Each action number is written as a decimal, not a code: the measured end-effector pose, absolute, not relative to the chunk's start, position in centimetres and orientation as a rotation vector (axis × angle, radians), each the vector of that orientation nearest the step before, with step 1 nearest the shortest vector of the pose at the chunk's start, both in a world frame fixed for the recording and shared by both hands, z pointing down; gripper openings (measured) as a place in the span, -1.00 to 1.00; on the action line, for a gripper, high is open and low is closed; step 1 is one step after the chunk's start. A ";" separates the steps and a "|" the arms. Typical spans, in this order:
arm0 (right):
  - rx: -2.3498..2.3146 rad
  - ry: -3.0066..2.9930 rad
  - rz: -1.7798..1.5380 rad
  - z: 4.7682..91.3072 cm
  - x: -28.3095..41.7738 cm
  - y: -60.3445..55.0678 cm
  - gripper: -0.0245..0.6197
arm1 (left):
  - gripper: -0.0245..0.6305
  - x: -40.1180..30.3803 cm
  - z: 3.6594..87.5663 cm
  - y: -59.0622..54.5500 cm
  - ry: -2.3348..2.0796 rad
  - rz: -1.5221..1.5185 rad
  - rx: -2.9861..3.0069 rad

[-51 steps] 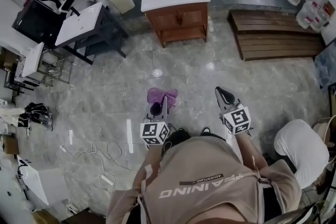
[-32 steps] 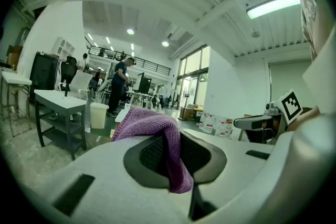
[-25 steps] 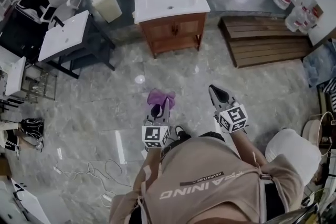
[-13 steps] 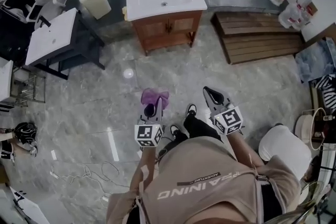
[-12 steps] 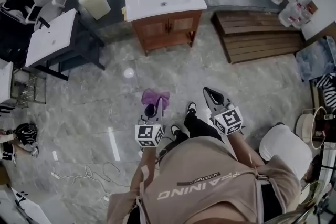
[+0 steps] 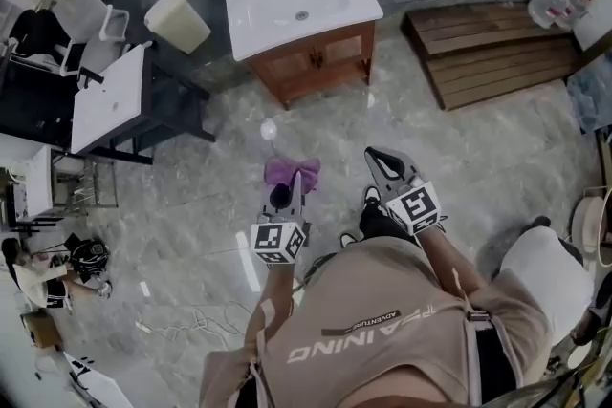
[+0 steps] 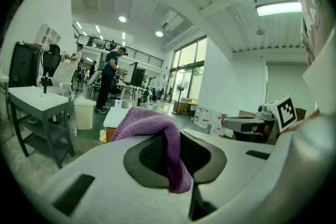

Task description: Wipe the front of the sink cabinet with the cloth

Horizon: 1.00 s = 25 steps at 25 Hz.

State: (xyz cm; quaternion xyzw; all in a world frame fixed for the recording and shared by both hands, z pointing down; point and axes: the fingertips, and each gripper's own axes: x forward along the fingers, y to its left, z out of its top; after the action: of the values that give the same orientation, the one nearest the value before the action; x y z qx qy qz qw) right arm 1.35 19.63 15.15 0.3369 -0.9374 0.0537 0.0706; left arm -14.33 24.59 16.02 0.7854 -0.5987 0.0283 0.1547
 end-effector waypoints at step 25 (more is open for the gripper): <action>0.867 -2.795 0.293 19.4 0.9 6.7 -0.89 | -0.81 -17.1 17.8 12.1 -1.827 -0.003 2.054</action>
State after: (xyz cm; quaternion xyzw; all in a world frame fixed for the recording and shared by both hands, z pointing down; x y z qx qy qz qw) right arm 0.91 6.69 19.44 0.2935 -0.9455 0.0991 0.1003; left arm -17.09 12.11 17.81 0.7329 -0.6518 -0.0011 0.1951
